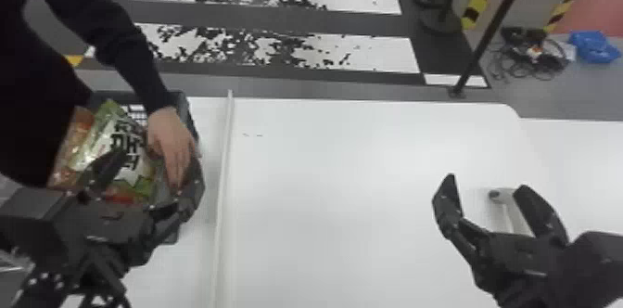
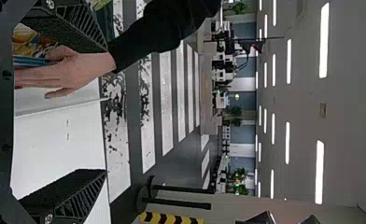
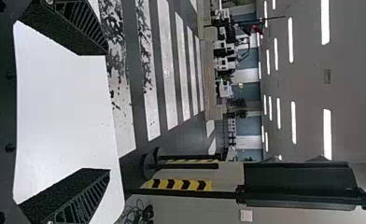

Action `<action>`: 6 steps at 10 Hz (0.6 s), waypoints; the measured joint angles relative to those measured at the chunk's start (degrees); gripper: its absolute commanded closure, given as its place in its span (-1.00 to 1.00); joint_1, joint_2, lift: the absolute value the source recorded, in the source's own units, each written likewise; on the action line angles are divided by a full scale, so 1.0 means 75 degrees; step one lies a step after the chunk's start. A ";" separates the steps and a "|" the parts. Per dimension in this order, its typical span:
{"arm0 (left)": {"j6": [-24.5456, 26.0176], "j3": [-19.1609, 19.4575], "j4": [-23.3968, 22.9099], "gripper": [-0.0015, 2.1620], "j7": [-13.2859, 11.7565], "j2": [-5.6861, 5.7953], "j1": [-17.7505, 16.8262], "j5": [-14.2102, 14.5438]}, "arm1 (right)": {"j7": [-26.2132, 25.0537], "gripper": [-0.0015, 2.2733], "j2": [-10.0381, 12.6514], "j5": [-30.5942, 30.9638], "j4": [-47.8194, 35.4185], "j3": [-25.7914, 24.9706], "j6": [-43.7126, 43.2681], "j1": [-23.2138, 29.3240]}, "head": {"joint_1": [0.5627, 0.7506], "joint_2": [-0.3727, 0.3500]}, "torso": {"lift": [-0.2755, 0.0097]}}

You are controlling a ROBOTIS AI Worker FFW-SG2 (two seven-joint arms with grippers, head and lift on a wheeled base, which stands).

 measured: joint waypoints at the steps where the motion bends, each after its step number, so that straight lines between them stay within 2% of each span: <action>1: 0.0004 0.0002 0.0000 -0.93 -0.0005 0.0000 -0.0001 0.0000 | 0.0017 -0.99 0.0000 -0.0006 -0.0018 0.0001 0.0091 -0.0004 | 0.41 -0.10 | 0.73; 6: 0.0024 0.0050 0.0081 -0.93 -0.0016 -0.0047 0.0005 0.0014 | 0.0040 -0.99 -0.0012 0.0024 -0.0042 0.0055 0.0586 -0.0146 | 0.41 -0.05 | 0.73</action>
